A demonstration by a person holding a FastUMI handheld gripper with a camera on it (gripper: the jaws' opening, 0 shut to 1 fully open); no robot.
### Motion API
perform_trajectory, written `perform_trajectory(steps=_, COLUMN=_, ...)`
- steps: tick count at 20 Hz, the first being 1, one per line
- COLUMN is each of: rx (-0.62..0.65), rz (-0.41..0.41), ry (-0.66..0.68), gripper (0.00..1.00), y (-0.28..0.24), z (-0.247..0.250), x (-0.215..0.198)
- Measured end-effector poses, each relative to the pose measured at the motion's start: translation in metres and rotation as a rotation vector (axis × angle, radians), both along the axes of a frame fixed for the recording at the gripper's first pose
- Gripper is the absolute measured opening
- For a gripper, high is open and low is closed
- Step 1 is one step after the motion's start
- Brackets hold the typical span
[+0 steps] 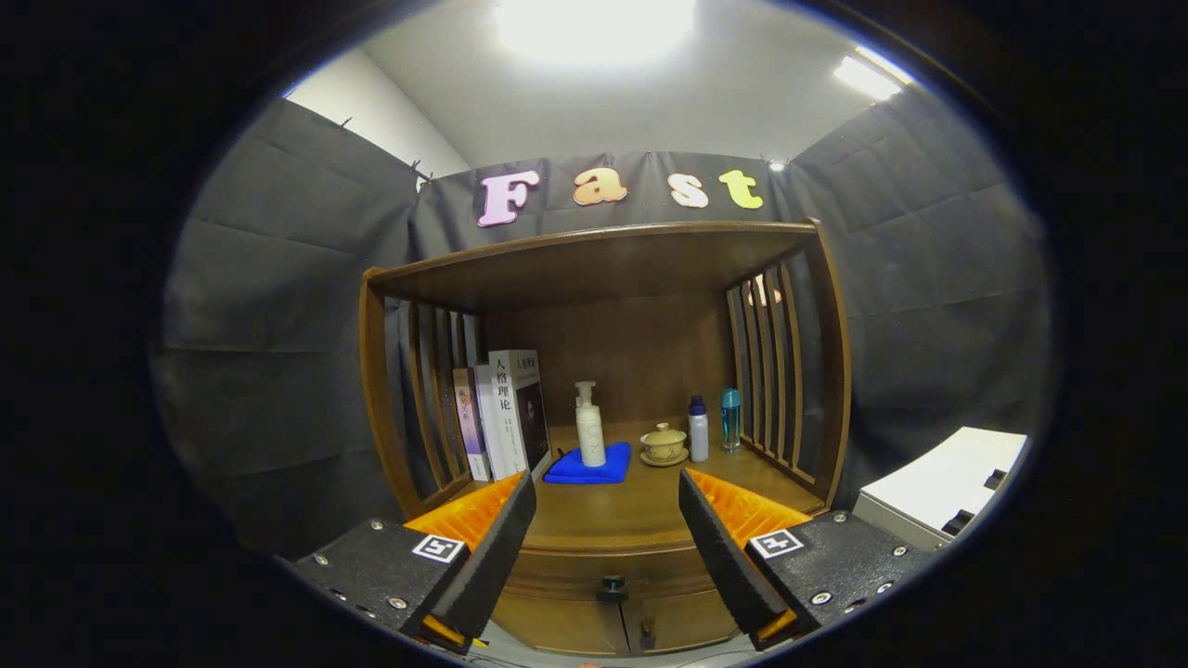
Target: Pull open the drawer, take out the items inside it, and place them on the countertop above the cabinet.
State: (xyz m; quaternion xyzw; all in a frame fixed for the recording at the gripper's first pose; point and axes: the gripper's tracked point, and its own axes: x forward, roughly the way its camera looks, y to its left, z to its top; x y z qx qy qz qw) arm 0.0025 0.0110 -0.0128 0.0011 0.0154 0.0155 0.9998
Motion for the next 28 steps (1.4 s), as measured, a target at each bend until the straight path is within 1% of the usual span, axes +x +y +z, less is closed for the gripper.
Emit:
perform_trajectory(steps=4, rx=-0.031, rz=0.008, ry=-0.007, gripper=0.96, y=0.003, z=0.002, x=0.0)
perform_trajectory(steps=5, rx=-0.035, rz=-0.004, ry=-0.008, gripper=0.96, y=0.001, z=0.002, x=0.001)
perform_trajectory(steps=7, rx=-0.075, rz=-0.053, ry=-0.022, gripper=0.96, y=-0.007, z=0.003, x=0.002)
perform_trajectory(steps=10, rx=-0.116, rz=-0.068, ry=-0.008, gripper=0.96, y=-0.001, z=-0.019, x=0.008)
perform_trajectory(steps=13, rx=-0.136, rz=-0.068, ry=0.032, gripper=0.96, y=0.004, z=-0.059, x=0.017)
perform_trajectory(steps=18, rx=-0.163, rz=-0.044, ry=0.098, gripper=0.96, y=0.018, z=-0.127, x=0.033)
perform_trajectory(steps=21, rx=-0.177, rz=-0.064, ry=0.135, gripper=0.97, y=0.015, z=-0.158, x=0.046)
perform_trajectory(steps=23, rx=-0.18, rz=-0.088, ry=0.143, gripper=0.97, y=0.009, z=-0.17, x=0.052)
perform_trajectory(steps=25, rx=-0.167, rz=-0.124, ry=0.127, gripper=0.97, y=0.001, z=-0.184, x=0.062)
perform_trajectory(steps=28, rx=-0.147, rz=-0.159, ry=0.153, gripper=0.97, y=-0.01, z=-0.21, x=0.07)
